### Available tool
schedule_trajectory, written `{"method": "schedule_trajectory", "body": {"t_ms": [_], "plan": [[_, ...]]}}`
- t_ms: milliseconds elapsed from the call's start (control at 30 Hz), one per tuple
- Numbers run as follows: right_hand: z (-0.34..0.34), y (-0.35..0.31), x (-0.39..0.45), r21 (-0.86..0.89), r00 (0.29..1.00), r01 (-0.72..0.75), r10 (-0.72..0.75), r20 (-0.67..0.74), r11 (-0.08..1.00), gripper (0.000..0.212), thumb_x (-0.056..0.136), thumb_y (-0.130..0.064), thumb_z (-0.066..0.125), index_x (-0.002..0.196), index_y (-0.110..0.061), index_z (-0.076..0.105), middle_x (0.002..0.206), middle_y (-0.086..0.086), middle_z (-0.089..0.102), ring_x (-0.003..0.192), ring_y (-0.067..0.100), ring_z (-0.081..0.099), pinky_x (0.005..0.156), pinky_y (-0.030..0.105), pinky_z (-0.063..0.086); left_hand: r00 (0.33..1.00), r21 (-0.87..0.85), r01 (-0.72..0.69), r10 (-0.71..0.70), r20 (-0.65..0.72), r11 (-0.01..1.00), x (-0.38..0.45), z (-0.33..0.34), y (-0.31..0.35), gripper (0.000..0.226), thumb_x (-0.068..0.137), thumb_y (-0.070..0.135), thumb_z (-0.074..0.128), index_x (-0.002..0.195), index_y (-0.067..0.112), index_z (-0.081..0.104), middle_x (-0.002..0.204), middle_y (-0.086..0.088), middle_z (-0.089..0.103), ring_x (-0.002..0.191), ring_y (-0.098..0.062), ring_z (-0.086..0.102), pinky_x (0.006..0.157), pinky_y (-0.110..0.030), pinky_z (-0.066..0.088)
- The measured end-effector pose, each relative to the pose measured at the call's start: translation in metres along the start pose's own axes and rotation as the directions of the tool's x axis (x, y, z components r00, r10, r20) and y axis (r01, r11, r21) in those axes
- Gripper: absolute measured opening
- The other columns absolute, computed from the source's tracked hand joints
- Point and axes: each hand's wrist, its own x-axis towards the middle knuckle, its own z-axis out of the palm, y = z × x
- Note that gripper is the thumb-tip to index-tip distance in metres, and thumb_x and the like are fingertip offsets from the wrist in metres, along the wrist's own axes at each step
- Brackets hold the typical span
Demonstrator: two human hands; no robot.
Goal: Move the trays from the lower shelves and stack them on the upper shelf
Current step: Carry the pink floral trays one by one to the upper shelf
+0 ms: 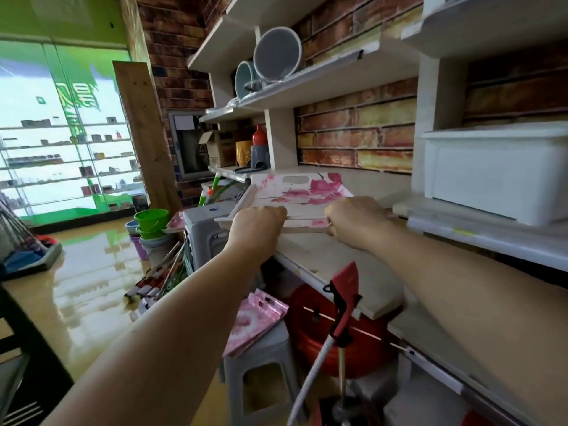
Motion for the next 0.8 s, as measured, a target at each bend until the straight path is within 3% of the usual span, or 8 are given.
{"method": "schedule_trajectory", "body": {"t_ms": [100, 233, 367, 500, 600, 633, 733, 800], "plan": [[0.011, -0.005, 0.047, -0.014, 1.0, -0.008, 0.008, -0.022, 1.0, 0.01, 0.093, -0.009, 0.047, 0.087, -0.013, 0.055, 0.082, 0.005, 0.056, 0.09, 0.032, 0.057, 0.066, 0.029, 0.032, 0.999, -0.02, -0.002, 0.002, -0.035, 1.0, 0.039, 0.026, -0.029, 0.028, 0.091, 0.005, 0.045, 0.115, 0.018, 0.054, 0.11, -0.003, 0.066, 0.101, -0.027, 0.063, 0.07, -0.032, 0.045], [0.028, -0.013, 0.101, -0.076, 0.999, -0.021, 0.019, -0.029, 0.997, 0.012, 0.092, -0.006, 0.046, 0.087, -0.013, 0.054, 0.101, 0.011, 0.064, 0.084, 0.03, 0.055, 0.065, 0.03, 0.032, 0.997, -0.075, -0.024, 0.018, -0.07, 0.997, 0.084, 0.063, -0.062, 0.023, 0.093, 0.009, 0.047, 0.112, 0.019, 0.054, 0.108, -0.001, 0.066, 0.099, -0.025, 0.064, 0.071, -0.032, 0.047], [0.056, -0.025, 0.149, -0.106, 0.994, -0.107, 0.108, -0.002, 0.989, 0.012, 0.092, -0.005, 0.045, 0.083, -0.013, 0.048, 0.1, 0.013, 0.063, 0.094, 0.031, 0.06, 0.065, 0.03, 0.031, 0.991, -0.144, -0.118, 0.108, -0.076, 0.983, 0.131, 0.11, -0.094, 0.025, 0.09, 0.005, 0.048, 0.11, 0.019, 0.053, 0.107, 0.001, 0.067, 0.099, -0.021, 0.064, 0.077, -0.033, 0.051], [0.078, -0.043, 0.191, -0.169, 0.966, -0.238, 0.25, 0.057, 0.956, 0.019, 0.088, 0.0, 0.046, 0.095, -0.006, 0.063, 0.099, 0.013, 0.063, 0.096, 0.032, 0.061, 0.064, 0.03, 0.033, 0.969, -0.178, -0.242, 0.227, -0.099, 0.954, 0.176, 0.152, -0.124, 0.024, 0.09, 0.004, 0.049, 0.109, 0.019, 0.053, 0.107, 0.0, 0.067, 0.099, -0.021, 0.064, 0.076, -0.033, 0.052], [0.087, -0.052, 0.218, -0.187, 0.928, -0.329, 0.354, 0.119, 0.925, 0.019, 0.089, -0.001, 0.047, 0.072, -0.005, 0.054, 0.075, 0.008, 0.054, 0.084, 0.031, 0.055, 0.052, 0.026, 0.028, 0.942, -0.216, -0.331, 0.311, -0.121, 0.918, 0.209, 0.177, -0.138, 0.023, 0.09, 0.002, 0.048, 0.106, 0.018, 0.054, 0.105, 0.0, 0.067, 0.097, -0.022, 0.064, 0.07, -0.031, 0.047], [0.089, -0.053, 0.224, -0.197, 0.914, -0.355, 0.384, 0.135, 0.914, 0.018, 0.089, -0.001, 0.048, 0.073, -0.006, 0.055, 0.075, 0.008, 0.055, 0.085, 0.032, 0.056, 0.053, 0.025, 0.028, 0.933, -0.226, -0.357, 0.335, -0.129, 0.906, 0.219, 0.184, -0.139, 0.023, 0.09, 0.002, 0.047, 0.106, 0.018, 0.054, 0.105, -0.001, 0.067, 0.096, -0.022, 0.064, 0.069, -0.03, 0.047], [0.098, -0.048, 0.234, -0.236, 0.877, -0.422, 0.46, 0.139, 0.876, 0.019, 0.088, -0.001, 0.05, 0.101, -0.004, 0.065, 0.103, 0.014, 0.066, 0.098, 0.032, 0.062, 0.066, 0.027, 0.033, 0.901, -0.226, -0.432, 0.404, -0.159, 0.873, 0.242, 0.196, -0.135, 0.025, 0.091, 0.003, 0.047, 0.109, 0.018, 0.053, 0.104, -0.001, 0.067, 0.096, -0.022, 0.064, 0.07, -0.029, 0.046], [0.104, -0.04, 0.238, -0.248, 0.853, -0.46, 0.502, 0.144, 0.852, 0.022, 0.086, 0.002, 0.051, 0.102, -0.006, 0.064, 0.103, 0.014, 0.066, 0.097, 0.031, 0.063, 0.066, 0.028, 0.034, 0.882, -0.235, -0.468, 0.434, -0.183, 0.852, 0.254, 0.202, -0.126, 0.027, 0.09, 0.003, 0.048, 0.111, 0.018, 0.053, 0.104, -0.001, 0.067, 0.097, -0.023, 0.064, 0.071, -0.029, 0.046]]}}
